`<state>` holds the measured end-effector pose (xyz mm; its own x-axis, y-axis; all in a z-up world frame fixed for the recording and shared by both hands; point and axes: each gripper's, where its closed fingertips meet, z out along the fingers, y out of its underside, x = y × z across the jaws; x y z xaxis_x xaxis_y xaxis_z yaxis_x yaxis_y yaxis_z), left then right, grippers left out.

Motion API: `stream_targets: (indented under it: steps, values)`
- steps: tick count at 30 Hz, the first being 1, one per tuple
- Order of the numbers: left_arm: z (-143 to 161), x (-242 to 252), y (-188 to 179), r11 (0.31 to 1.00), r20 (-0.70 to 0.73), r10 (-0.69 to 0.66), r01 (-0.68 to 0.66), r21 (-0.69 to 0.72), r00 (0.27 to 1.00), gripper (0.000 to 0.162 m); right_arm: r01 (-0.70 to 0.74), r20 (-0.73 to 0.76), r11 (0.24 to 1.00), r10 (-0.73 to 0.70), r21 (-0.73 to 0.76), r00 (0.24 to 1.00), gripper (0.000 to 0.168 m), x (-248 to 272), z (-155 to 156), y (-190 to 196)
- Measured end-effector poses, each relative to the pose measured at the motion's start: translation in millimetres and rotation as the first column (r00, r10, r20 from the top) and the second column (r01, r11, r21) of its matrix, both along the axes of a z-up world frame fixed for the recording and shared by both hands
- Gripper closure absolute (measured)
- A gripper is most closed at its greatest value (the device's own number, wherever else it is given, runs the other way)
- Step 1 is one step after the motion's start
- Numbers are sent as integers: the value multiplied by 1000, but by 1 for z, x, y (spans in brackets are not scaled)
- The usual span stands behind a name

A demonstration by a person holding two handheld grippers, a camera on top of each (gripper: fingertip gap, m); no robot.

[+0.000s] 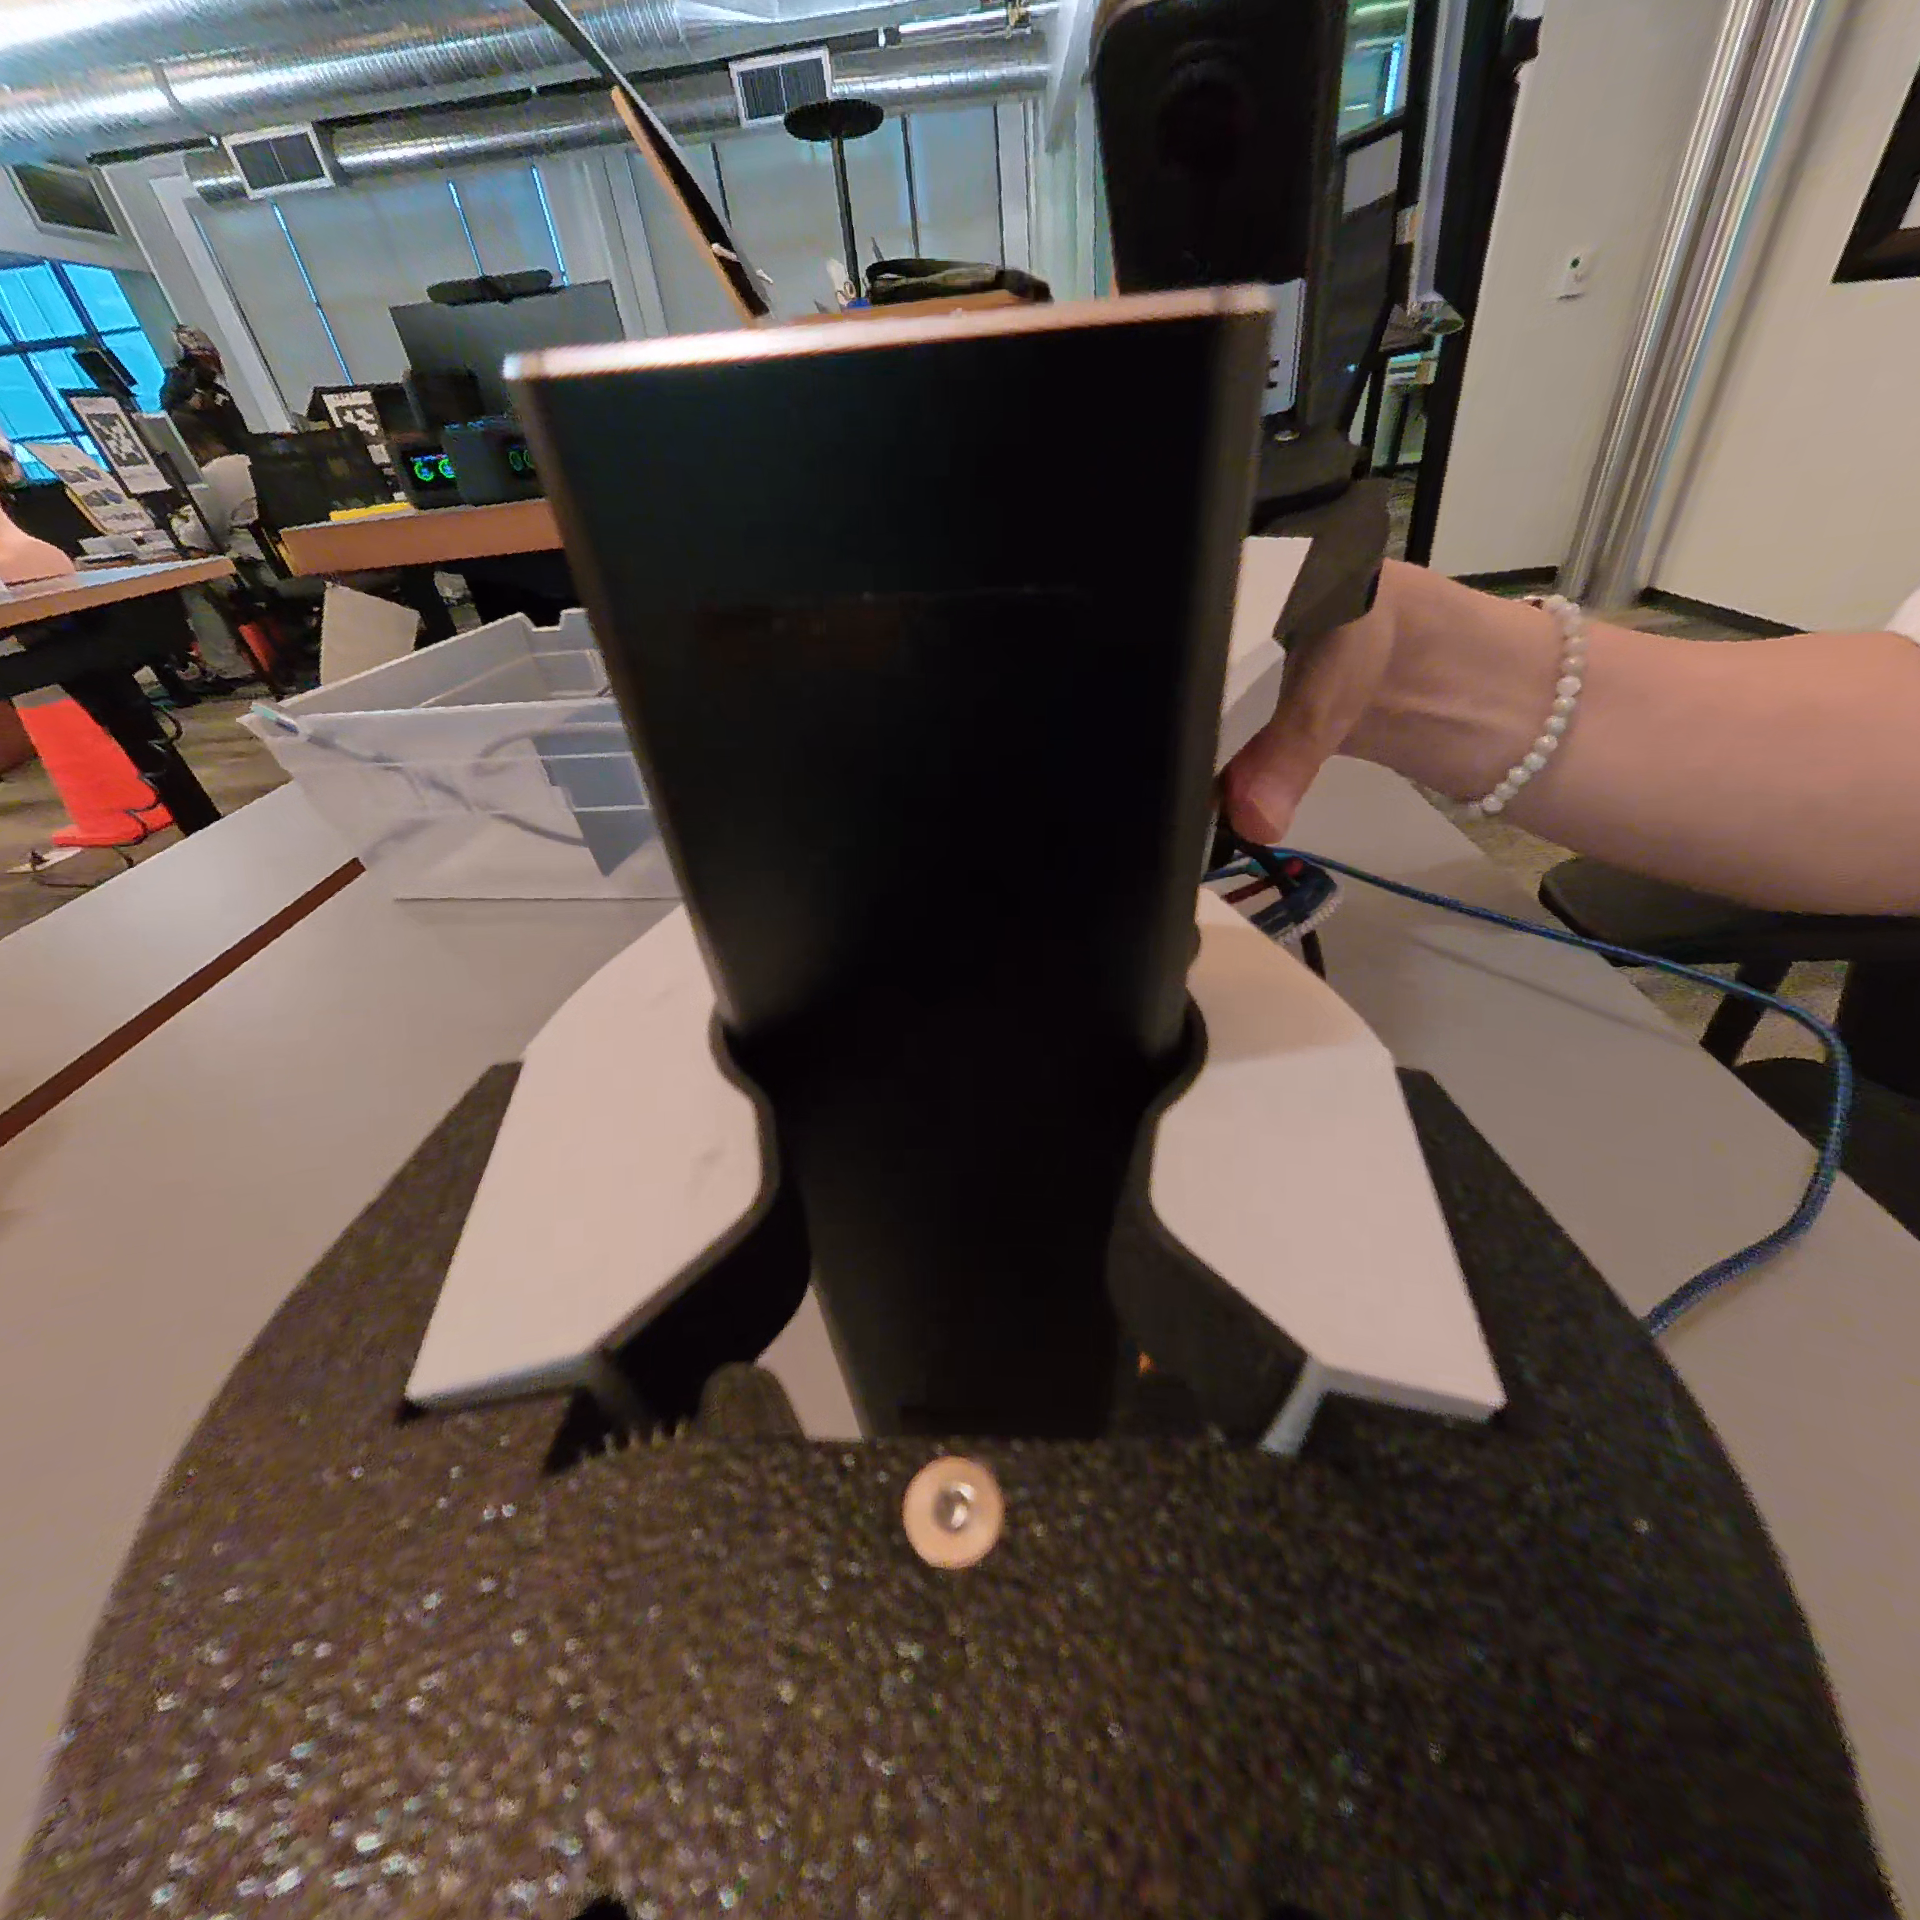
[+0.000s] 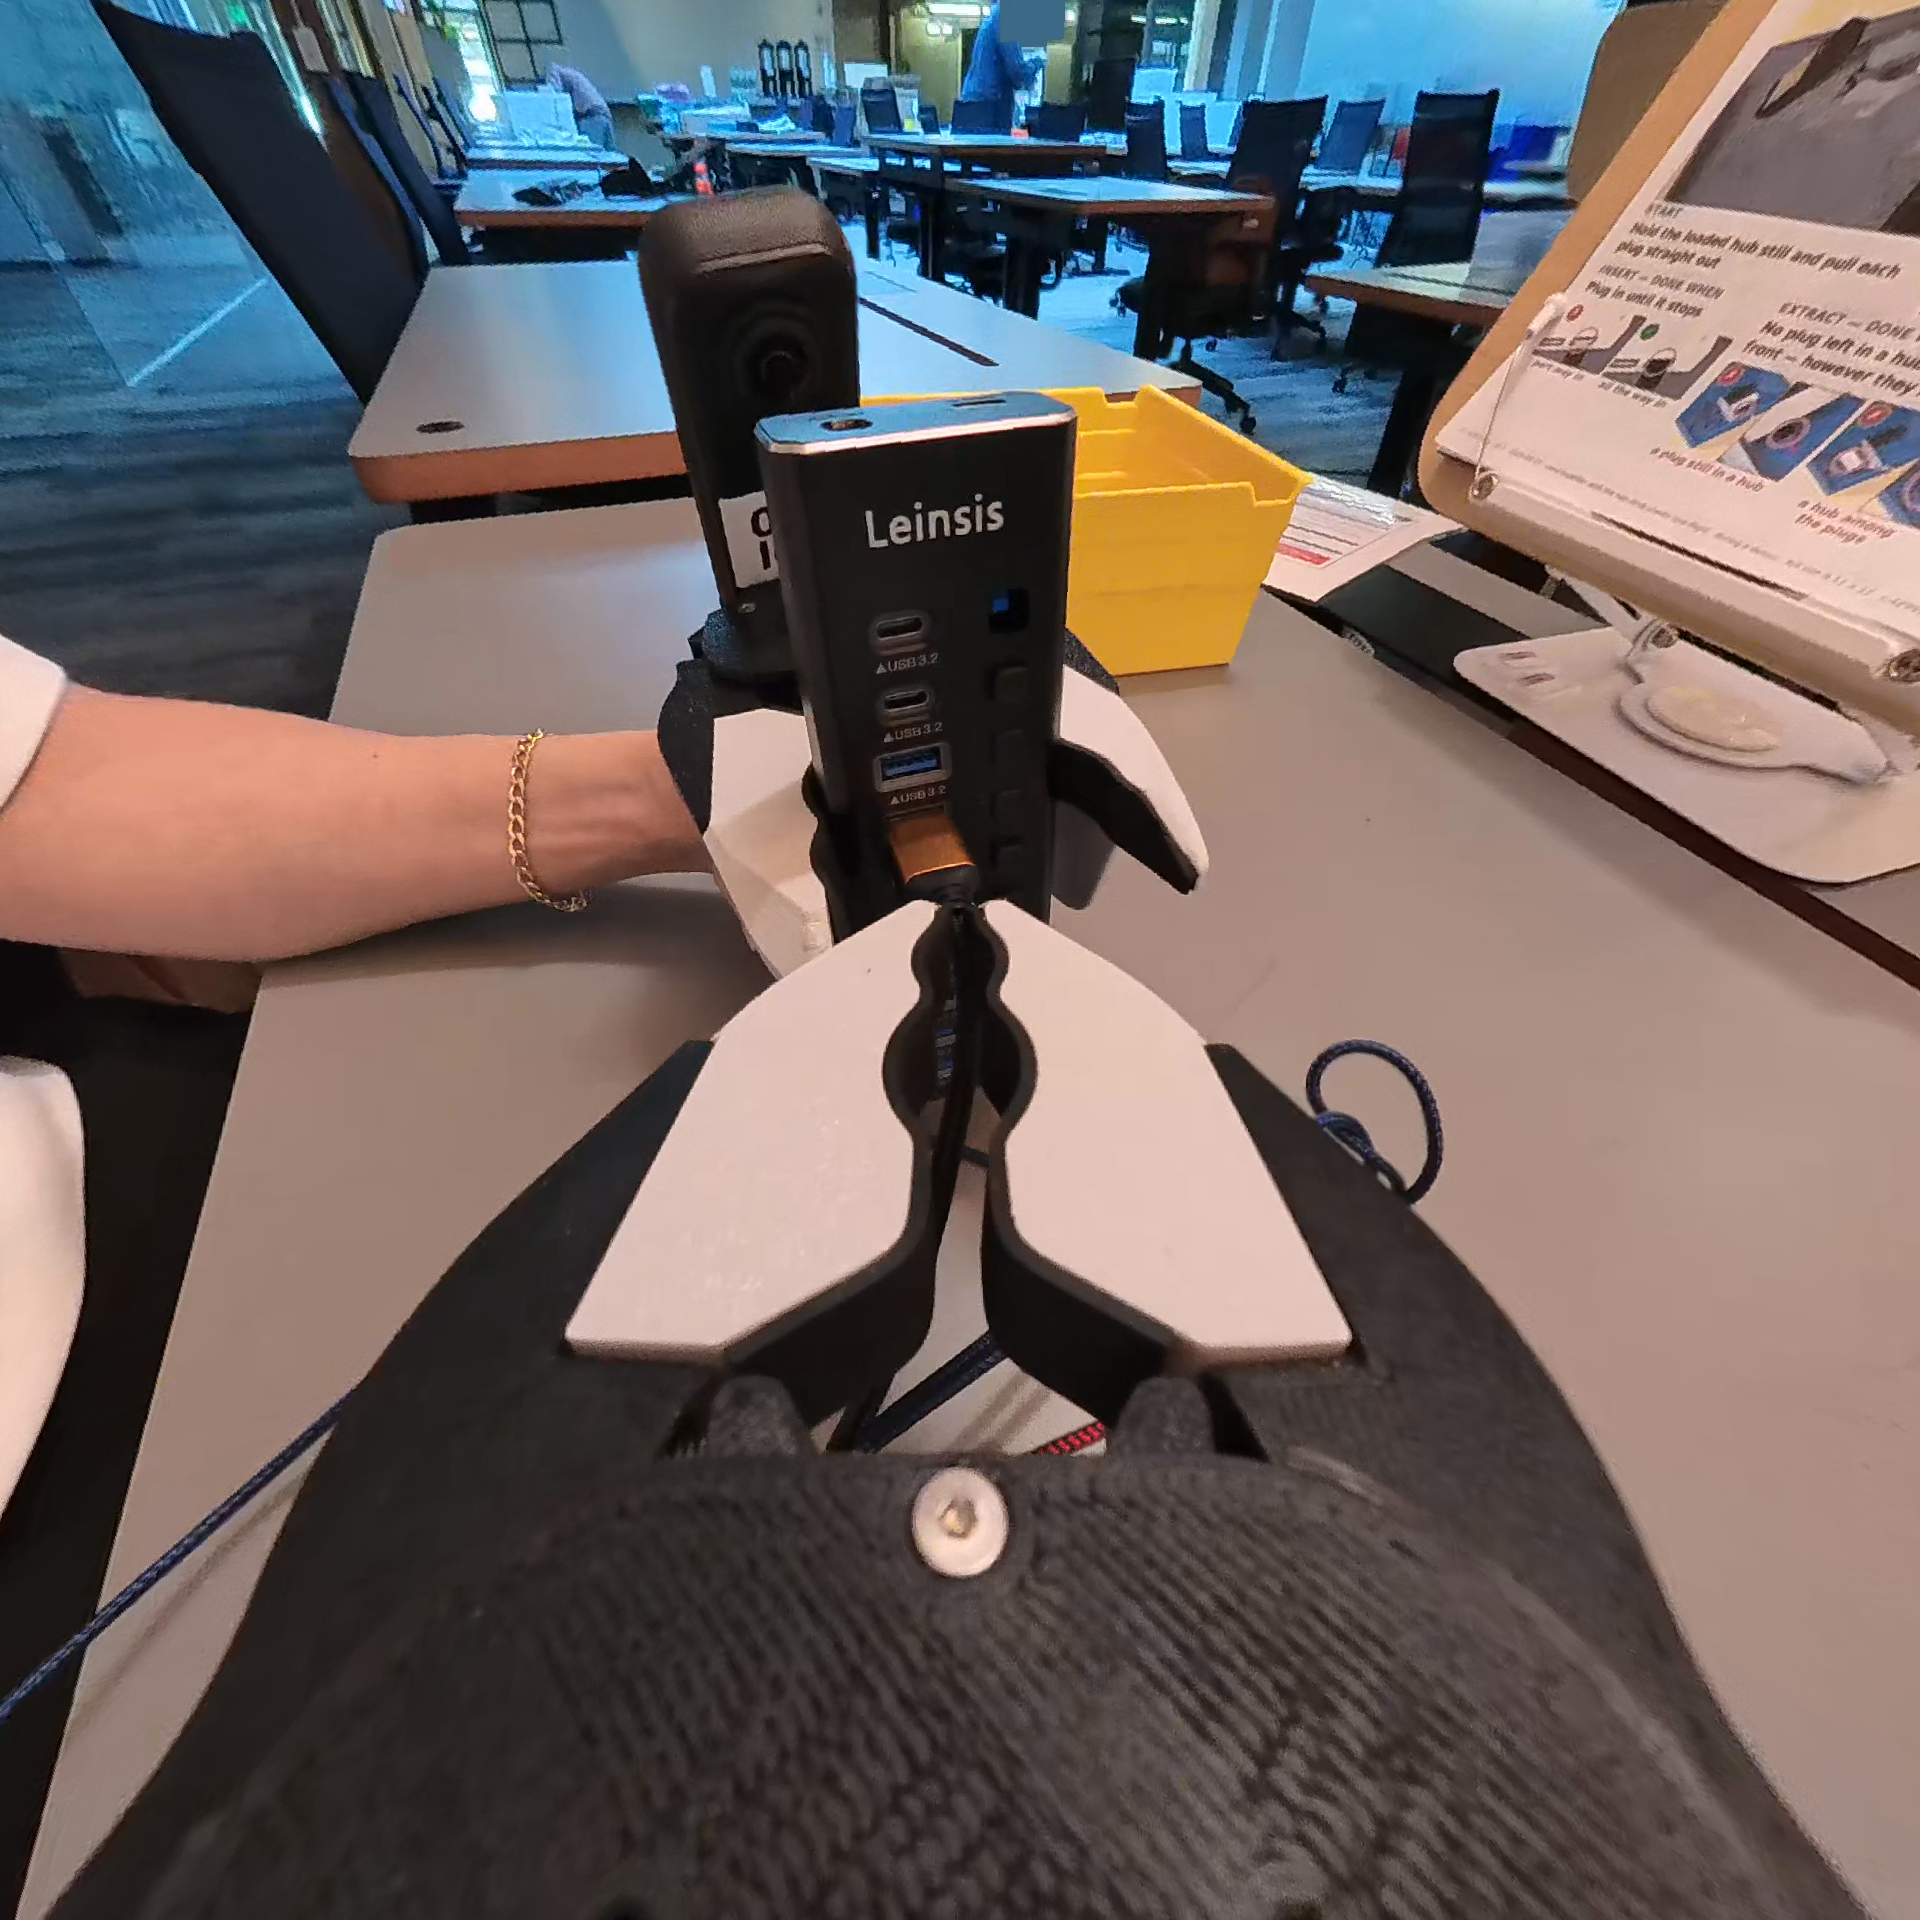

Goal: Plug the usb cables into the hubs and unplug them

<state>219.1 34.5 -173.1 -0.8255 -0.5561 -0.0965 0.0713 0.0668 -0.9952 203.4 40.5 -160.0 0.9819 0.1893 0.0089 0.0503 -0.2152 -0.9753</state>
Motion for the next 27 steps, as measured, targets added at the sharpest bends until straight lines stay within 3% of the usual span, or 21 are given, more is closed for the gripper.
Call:
stream_targets:
  steps: [10, 18, 27]
  values:
    - [-4, 2, 2, 999, -34, -8, 7, -33, 999, 90, -26, -127, 998, 34, 65, 991, 163, 2, -4, 2]
    - [-15, 6, -1, 999, -38, 20, -18, 42, 999, 91, -29, -165, 998, 39, 62, 985, 156, 10, -17, -2]
    - [-13, 7, -5, 998, -22, 27, -26, 57, 999, 90, -84, -114, 990, 97, 110, 989, 164, 6, -19, -4]
